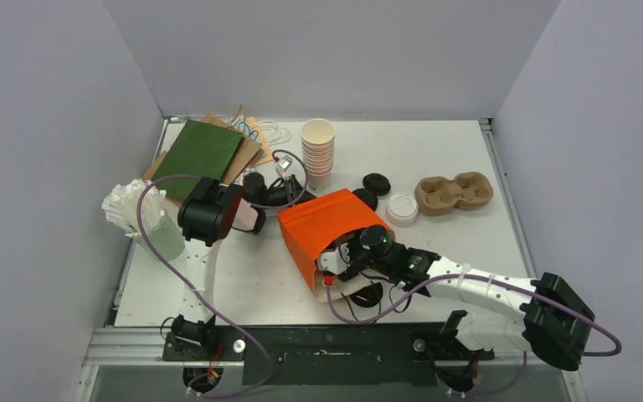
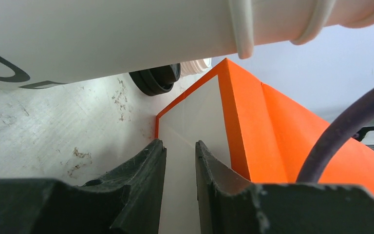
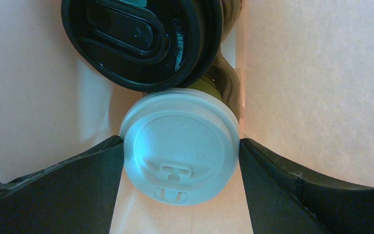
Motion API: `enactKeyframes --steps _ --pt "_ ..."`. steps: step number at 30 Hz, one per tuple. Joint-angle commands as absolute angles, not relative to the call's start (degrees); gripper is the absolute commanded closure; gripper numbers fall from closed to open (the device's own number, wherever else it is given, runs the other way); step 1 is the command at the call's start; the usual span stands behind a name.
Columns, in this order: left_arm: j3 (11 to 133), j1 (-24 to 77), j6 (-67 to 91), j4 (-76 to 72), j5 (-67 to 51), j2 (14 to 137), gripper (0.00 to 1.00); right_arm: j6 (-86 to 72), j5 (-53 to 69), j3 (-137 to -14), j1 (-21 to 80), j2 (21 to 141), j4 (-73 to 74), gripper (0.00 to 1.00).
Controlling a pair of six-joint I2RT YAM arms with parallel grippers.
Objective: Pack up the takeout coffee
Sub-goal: Place the coffee cup on the cup tray.
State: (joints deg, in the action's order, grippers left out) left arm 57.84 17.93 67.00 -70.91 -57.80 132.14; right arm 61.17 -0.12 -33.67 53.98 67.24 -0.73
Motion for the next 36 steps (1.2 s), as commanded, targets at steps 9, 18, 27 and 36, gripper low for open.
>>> enactKeyframes --steps 9,18,27,36 --pt "56.8 20.9 65.2 -71.8 -61.0 129.3 0.82 57.6 3.5 -37.7 53.3 68.3 -3.1 0.63" --pt "57.1 22.2 65.6 -72.6 -62.4 129.9 1.0 58.0 2.3 -38.3 53.4 69.5 -2.0 0.63" --pt "57.1 22.3 68.5 -74.5 -62.9 130.8 1.0 61.0 -1.9 -37.4 55.1 71.0 -2.4 0.64" --pt "57.3 21.9 71.3 -76.2 -61.7 132.2 1.0 59.8 -2.3 -37.3 57.5 69.9 -1.7 0.64"
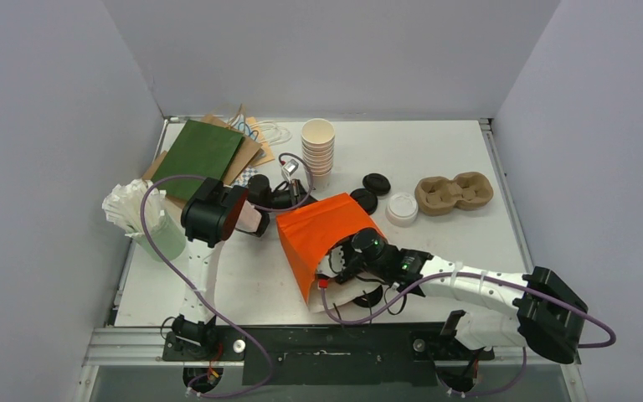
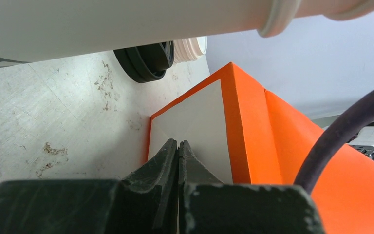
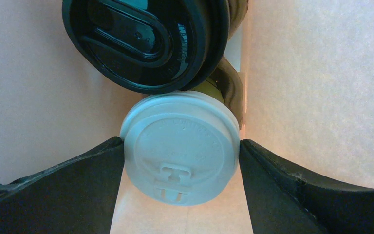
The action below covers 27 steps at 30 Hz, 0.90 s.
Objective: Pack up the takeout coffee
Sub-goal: Place the coffee cup on the cup tray.
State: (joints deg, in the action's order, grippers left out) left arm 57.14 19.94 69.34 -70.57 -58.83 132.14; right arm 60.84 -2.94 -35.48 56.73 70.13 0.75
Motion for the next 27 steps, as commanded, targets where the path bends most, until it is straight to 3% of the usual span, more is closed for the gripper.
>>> enactKeyframes --steps 1,27 --pt "57.4 21.8 71.4 -76.1 -61.5 132.2 1.0 59.5 -2.4 -37.3 57.5 69.5 -1.3 0.64" --pt "56.4 21.0 66.1 -67.0 -58.4 129.6 1.0 57.6 -10.3 -40.3 59.9 67.0 8.9 0.64"
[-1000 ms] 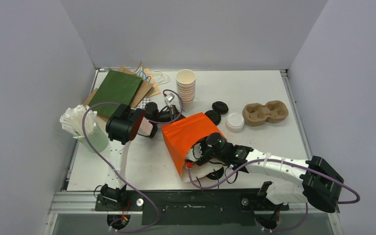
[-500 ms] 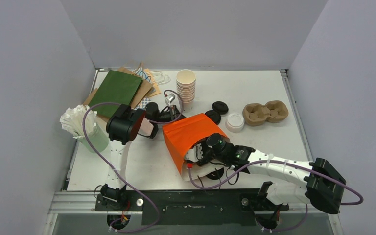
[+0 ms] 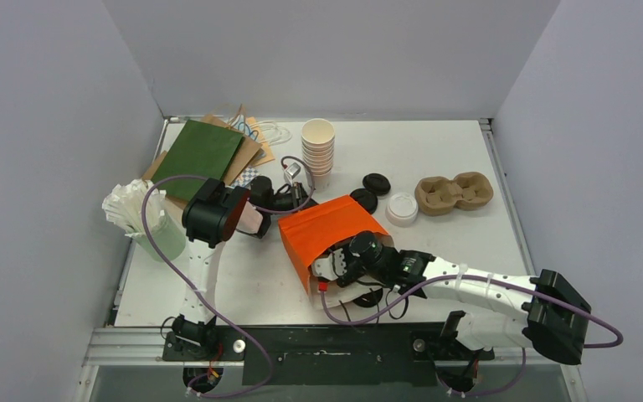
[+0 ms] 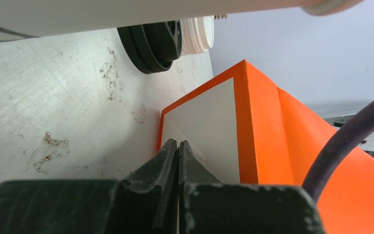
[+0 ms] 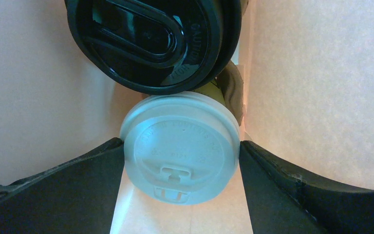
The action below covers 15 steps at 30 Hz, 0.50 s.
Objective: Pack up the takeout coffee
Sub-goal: Place the coffee cup on the cup tray.
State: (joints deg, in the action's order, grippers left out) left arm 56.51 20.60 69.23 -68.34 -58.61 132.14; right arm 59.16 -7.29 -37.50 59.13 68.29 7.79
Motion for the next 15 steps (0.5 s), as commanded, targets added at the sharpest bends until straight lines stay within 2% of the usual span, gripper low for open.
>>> enactKeyframes --steps 1,15 --pt "56.4 21.0 66.0 -66.9 -58.4 129.6 1.0 57.5 -10.3 -40.3 59.9 67.0 9.1 0.64" --pt "55.6 22.7 66.2 -66.1 -58.1 129.1 1.0 56.6 -8.1 -41.9 60.2 69.6 9.4 0.66"
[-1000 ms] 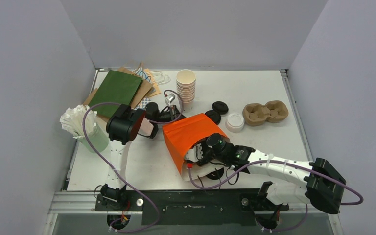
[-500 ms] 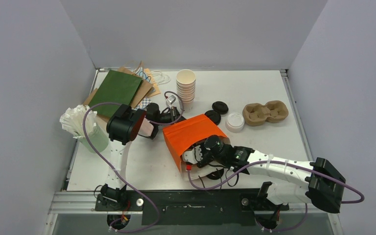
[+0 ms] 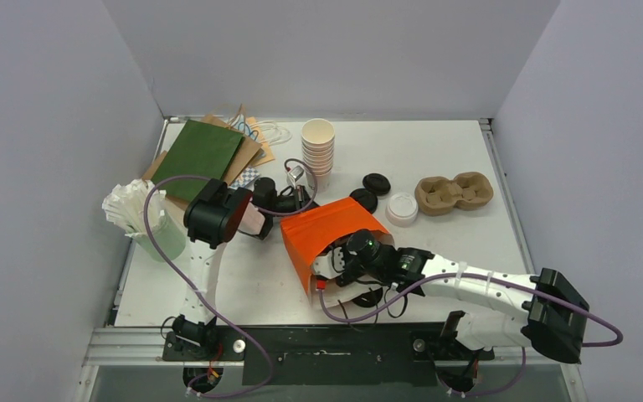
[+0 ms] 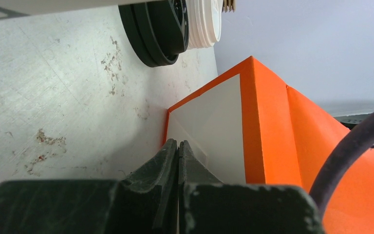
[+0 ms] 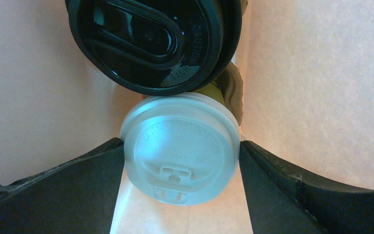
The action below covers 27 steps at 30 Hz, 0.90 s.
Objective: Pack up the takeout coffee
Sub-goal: Place the coffee cup on the cup tray.
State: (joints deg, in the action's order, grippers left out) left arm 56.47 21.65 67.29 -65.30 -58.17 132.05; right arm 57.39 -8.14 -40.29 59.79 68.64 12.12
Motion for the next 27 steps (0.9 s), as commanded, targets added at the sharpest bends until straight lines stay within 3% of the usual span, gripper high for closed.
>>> enactKeyframes --steps 1,27 --pt "55.6 22.8 66.2 -66.0 -58.0 129.1 1.0 56.5 -7.7 -41.8 60.2 69.8 9.1 0.66" --pt "56.3 25.3 65.1 -63.1 -57.7 128.7 1.0 51.5 -2.9 -45.7 57.3 76.4 11.0 0.67"
